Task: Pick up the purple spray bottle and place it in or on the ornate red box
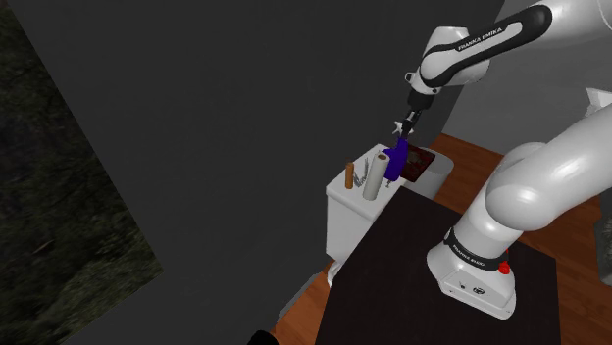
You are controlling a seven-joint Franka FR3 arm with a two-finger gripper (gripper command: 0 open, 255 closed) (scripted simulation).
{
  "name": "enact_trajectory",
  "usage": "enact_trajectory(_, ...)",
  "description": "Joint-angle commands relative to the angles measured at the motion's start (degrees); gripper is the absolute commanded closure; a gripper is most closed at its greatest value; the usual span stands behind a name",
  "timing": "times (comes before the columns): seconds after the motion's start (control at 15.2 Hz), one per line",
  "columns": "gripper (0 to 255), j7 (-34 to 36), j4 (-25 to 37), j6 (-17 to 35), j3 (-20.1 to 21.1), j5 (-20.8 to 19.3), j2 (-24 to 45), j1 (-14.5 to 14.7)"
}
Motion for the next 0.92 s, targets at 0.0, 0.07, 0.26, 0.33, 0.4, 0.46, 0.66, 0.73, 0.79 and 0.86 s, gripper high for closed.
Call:
enact_trajectory(0.0,255,0.2,0.9,-2.0,0.5,-0.1,-1.1,-0.2)
enact_trajectory(0.07,255,0.3,1.3,-2.9,0.8,-0.1,-1.7,-0.3)
enact_trajectory(0.26,255,-1.1,3.9,-5.2,0.3,0.2,-1.6,-0.4)
enact_trajectory(0.33,255,-2.7,5.7,-5.7,-0.9,0.7,-0.4,-0.2)
enact_trajectory(0.4,255,-4.3,7.5,-6.2,-2.1,1.2,0.9,0.0)
enact_trajectory(0.46,255,-5.9,9.4,-6.6,-3.3,1.8,2.2,0.3)
enact_trajectory(0.66,255,-11.1,15.3,-8.1,-7.1,4.3,6.5,1.2)
enact_trajectory(0.73,255,-13.0,17.3,-8.6,-8.4,5.4,8.1,1.6)
enact_trajectory(0.79,255,-14.9,19.4,-9.1,-9.7,6.7,9.9,2.0)
enact_trajectory(0.86,255,-16.9,21.6,-9.7,-11.0,8.1,11.7,2.3)
